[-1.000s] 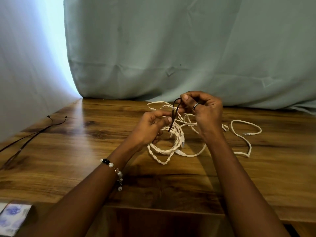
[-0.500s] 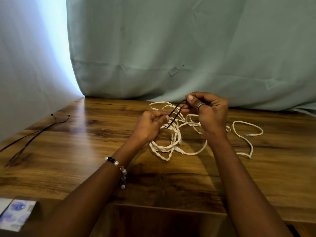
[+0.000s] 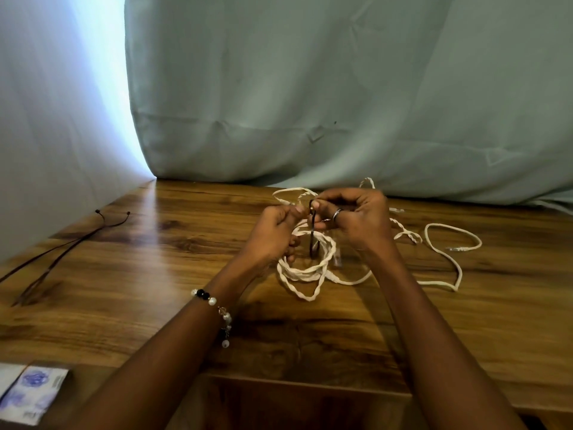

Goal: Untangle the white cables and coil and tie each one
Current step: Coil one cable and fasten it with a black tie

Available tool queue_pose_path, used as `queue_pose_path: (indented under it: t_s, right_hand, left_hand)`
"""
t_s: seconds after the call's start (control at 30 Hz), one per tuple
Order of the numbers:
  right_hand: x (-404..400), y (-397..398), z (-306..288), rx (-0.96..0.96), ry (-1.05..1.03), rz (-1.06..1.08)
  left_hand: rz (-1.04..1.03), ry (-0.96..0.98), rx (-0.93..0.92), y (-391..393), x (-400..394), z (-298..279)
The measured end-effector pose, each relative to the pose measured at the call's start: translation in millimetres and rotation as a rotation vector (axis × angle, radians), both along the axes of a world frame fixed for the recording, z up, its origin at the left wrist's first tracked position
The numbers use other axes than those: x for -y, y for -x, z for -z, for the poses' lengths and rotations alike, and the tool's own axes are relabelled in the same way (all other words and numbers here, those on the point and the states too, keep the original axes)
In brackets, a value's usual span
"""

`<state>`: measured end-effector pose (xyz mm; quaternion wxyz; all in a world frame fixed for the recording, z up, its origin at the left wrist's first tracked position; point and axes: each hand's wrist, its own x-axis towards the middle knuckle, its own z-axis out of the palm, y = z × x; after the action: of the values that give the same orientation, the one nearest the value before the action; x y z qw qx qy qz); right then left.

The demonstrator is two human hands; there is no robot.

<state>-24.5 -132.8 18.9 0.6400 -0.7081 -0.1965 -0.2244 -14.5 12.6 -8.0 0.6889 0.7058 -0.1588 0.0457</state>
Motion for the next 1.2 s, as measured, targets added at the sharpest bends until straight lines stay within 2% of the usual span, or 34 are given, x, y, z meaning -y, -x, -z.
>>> queue_pose_path:
  t_s: [0.17,0.33,0.7,0.8,0.87,0.93,1.07,1.2]
  right_hand:
    - [-5.2,-9.2,8.2,0.053,0.226,0.143]
    - [-7.1,-5.3,7.2,-0.044,0.019,0.110]
    - [-12.8,-2.0,7.6,-0.200,-0.278,0.050]
    - [-13.3,-1.2,6.1,-0.255,-0.433,-0.034]
    - [-11.5,-1.0,5.1,-0.295,-0.462,-0.094]
    - [-6.8,-2.6,4.1,-0.303,-0.360,-0.114]
    - [2.3,-4.2,2.2,-0.220,0.026,-0.032]
    - [0.4,-1.9,4.0,-0.126,0.172,0.041]
  left_hand:
    - [-0.058,-0.058,0.240,-2.1,-2.9,-0.7]
    - [-0.028,-0.115,0.316,2.0,1.1,-5.4]
    - [-0.061,-0.076,0.221,-3.2,-2.2,-4.1]
    - [-0.077,-0.068,0.213,-4.0,-3.6,-3.9]
    - [-0.076,-0.073,0.215,-5.4,-6.0,-3.8]
    - [-0.079,-0.095,0.204,-6.8,-8.9,-2.8]
    - [-0.120,-0.159,0.202,-7.7,-10.8,-0.6]
    - [-0.161,-0.224,0.212,-6.0,-8.9,0.3]
